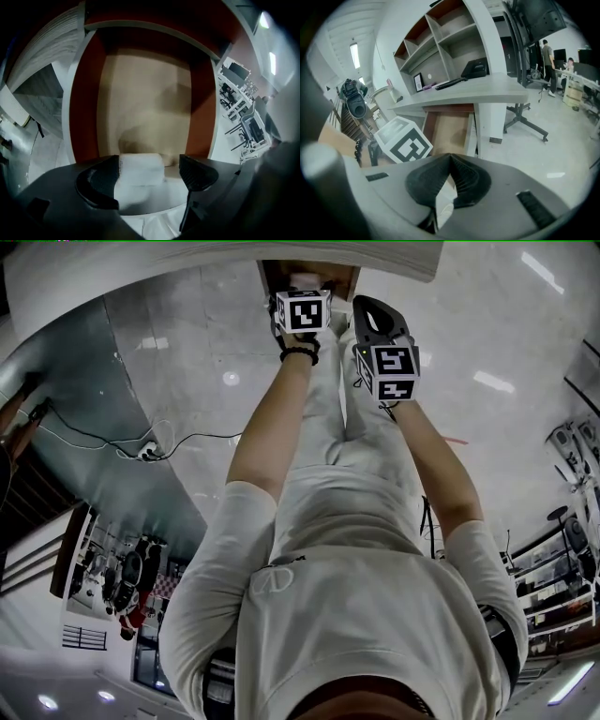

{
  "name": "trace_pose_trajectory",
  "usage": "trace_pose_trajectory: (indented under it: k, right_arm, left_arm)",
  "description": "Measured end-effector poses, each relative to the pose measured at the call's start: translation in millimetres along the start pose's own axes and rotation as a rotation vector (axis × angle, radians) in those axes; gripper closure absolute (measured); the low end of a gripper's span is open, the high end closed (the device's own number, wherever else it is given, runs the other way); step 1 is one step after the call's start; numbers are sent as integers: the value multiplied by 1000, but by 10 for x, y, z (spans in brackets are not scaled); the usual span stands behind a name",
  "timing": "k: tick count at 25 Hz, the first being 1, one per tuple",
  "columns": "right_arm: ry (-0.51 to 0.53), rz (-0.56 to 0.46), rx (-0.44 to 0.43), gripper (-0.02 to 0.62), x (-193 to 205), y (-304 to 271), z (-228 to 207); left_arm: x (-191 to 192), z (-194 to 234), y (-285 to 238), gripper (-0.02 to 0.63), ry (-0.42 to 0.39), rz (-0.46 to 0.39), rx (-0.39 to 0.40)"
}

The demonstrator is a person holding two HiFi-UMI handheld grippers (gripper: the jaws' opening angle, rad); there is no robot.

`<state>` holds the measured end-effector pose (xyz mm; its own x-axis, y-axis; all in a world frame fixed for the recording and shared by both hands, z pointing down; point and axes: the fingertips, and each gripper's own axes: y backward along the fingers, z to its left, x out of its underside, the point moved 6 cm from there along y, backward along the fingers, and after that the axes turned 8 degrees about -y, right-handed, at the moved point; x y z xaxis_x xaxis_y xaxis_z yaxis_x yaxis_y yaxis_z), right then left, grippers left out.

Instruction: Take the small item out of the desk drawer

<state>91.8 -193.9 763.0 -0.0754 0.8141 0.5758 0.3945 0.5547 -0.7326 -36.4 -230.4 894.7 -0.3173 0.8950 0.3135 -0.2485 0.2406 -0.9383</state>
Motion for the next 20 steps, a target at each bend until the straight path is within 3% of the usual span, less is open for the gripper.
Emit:
trace_pose_trajectory:
  k: [11,14,20]
  right_arm:
    - [-34,8,15,597,64,-71,-182]
    - [-34,10,9,597,72,-79,-185]
    - [-35,14,11,597,67,-62,-202]
  left_arm:
    - [-48,-18,-204,200,45,171,-50]
    - [-25,1,-231,302,-5,223,-85]
    - [-38,-22,-192,316,-39,247,-31]
